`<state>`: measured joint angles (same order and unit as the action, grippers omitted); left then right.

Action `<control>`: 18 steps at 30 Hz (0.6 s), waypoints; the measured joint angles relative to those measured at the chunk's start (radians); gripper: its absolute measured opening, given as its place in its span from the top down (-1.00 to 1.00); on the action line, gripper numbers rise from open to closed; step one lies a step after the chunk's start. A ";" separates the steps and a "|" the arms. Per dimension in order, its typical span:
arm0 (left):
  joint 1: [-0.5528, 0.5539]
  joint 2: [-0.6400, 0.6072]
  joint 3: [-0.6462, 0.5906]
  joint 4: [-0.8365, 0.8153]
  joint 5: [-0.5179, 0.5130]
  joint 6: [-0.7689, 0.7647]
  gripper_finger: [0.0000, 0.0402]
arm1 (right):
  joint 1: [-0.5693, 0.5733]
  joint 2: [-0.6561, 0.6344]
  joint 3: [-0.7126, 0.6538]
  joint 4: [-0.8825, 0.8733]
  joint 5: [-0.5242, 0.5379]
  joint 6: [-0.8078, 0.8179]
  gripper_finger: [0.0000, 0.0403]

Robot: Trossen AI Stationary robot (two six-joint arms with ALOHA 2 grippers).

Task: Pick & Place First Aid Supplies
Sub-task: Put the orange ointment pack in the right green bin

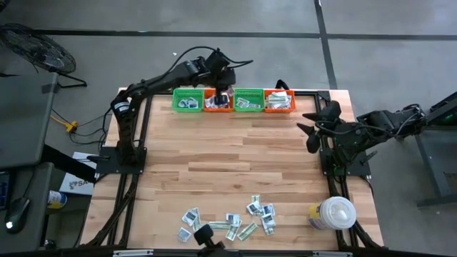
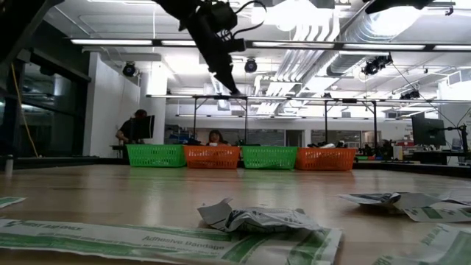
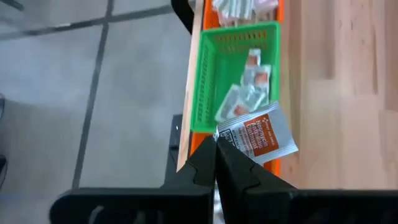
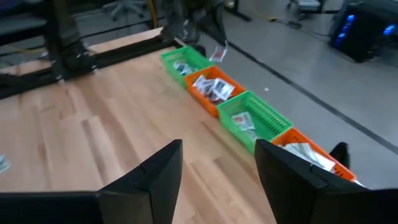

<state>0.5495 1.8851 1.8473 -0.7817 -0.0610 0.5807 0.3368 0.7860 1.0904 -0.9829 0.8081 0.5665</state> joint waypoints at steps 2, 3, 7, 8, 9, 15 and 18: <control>0.000 0.000 -0.023 0.049 0.012 -0.007 1.00 | -0.009 0.000 0.000 0.000 0.020 0.012 0.03; 0.000 0.000 -0.032 0.073 0.025 -0.009 1.00 | -0.015 0.000 0.000 0.000 0.026 0.021 0.03; -0.007 0.000 -0.045 0.156 0.068 -0.031 1.00 | -0.054 0.025 0.000 0.011 0.069 0.042 0.03; -0.011 0.000 -0.045 0.175 0.081 -0.033 1.00 | -0.070 0.038 0.000 0.032 0.076 0.040 0.03; -0.016 0.000 -0.045 0.200 0.087 -0.037 1.00 | -0.088 0.054 0.000 0.068 0.074 0.028 0.03; -0.049 0.000 -0.045 0.334 0.138 -0.062 1.00 | -0.272 0.190 0.000 0.387 -0.072 -0.131 0.03; -0.073 0.000 -0.045 0.389 0.132 -0.060 1.00 | -0.371 0.252 0.000 0.489 -0.140 -0.141 0.03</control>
<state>0.4761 1.8851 1.8019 -0.3926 0.0714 0.5205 -0.0344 1.0375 1.0901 -0.4943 0.6677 0.4256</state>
